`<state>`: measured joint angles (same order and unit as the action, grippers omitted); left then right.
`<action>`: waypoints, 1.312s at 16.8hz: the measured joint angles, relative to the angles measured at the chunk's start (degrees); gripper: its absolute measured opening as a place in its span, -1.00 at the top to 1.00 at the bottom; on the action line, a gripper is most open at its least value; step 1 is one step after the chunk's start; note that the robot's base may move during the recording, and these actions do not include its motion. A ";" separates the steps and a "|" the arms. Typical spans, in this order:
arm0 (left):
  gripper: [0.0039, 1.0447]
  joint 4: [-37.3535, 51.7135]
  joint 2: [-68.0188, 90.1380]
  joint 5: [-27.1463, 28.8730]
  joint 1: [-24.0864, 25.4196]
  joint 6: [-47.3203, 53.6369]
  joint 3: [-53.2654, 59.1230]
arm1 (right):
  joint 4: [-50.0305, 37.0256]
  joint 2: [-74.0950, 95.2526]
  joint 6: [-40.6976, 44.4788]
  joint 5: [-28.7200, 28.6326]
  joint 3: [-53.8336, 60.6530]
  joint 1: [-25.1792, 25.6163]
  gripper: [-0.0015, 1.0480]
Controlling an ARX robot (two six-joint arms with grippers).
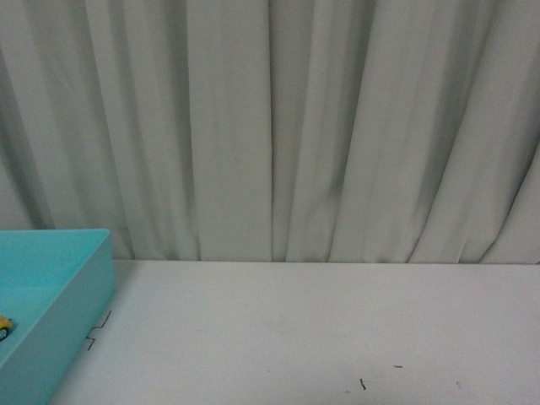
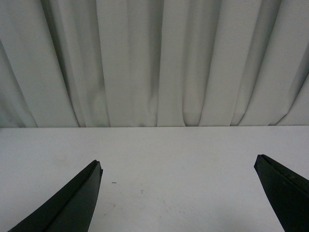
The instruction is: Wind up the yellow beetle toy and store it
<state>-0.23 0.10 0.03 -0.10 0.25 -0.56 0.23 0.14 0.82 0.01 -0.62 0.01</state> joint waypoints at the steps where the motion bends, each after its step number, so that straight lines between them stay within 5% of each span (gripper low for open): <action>1: 0.97 0.00 0.00 0.00 -0.02 0.00 0.00 | -0.04 0.00 0.00 0.00 0.00 0.00 -0.87; 3: 0.97 0.02 0.00 0.00 0.00 0.00 0.00 | -0.02 0.00 0.00 0.00 0.00 0.00 -0.87; 5: 0.76 0.02 0.00 0.00 0.00 -0.07 0.00 | -0.02 0.00 0.00 0.00 0.00 0.00 -0.87; 11: -0.86 0.02 0.00 0.00 0.00 -0.07 0.00 | -0.04 0.00 0.02 0.00 0.00 0.00 -0.87; 22: -0.88 0.09 0.00 0.02 0.00 -0.07 0.00 | -0.07 0.07 0.02 0.00 0.00 0.00 -0.87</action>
<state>-0.14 0.10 0.05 -0.10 0.19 -0.56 0.16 0.21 0.84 0.01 -0.62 0.01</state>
